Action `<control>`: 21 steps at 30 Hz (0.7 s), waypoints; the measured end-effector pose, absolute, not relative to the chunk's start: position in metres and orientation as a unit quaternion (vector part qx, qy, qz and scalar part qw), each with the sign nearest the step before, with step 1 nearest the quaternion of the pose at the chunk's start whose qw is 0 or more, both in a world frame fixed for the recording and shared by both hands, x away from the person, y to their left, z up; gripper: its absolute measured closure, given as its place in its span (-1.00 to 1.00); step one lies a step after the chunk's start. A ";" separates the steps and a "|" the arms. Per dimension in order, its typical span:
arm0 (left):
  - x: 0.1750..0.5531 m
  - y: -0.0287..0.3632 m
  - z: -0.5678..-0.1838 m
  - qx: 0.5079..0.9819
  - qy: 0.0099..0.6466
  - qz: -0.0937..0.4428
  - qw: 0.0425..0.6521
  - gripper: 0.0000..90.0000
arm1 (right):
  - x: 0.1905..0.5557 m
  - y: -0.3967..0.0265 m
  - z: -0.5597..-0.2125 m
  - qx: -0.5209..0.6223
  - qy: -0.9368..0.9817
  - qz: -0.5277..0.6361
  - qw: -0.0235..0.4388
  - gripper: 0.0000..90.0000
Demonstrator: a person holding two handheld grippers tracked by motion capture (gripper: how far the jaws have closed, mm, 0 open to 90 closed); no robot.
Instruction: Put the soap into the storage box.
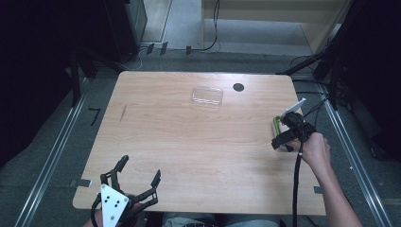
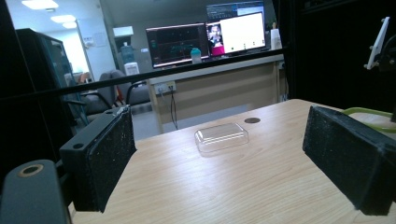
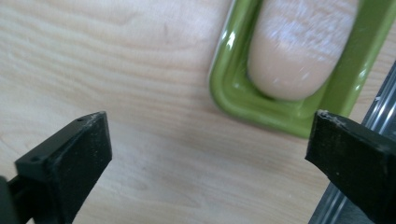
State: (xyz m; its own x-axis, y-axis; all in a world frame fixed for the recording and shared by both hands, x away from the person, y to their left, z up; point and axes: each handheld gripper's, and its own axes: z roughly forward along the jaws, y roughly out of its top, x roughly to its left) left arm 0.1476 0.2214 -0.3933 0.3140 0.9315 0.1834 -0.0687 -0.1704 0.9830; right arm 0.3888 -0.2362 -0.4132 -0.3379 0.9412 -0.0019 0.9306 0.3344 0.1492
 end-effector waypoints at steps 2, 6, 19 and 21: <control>0.148 0.221 -0.393 0.607 0.355 0.465 0.537 -0.78 | 0.383 -0.234 -0.415 0.566 0.821 0.059 0.046 -1.00; 0.147 0.221 -0.393 0.608 0.354 0.465 0.538 -0.78 | 0.373 -0.231 -0.417 0.557 0.828 0.060 0.041 -1.00; 0.148 0.220 -0.393 0.607 0.355 0.465 0.538 -0.78 | 0.326 -0.222 -0.449 0.517 0.855 0.048 0.000 -1.00; 0.148 0.220 -0.393 0.607 0.357 0.465 0.537 -0.78 | 0.321 -0.223 -0.454 0.509 0.859 0.046 -0.003 -1.00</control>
State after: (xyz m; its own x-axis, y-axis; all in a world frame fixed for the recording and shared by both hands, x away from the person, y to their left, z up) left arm 0.1478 0.2202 -0.3933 0.3130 0.9323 0.1816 -0.0670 -0.1690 0.9833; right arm 0.3214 -0.2230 -0.4544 -0.4811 0.8752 0.0517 0.8757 0.4769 0.0760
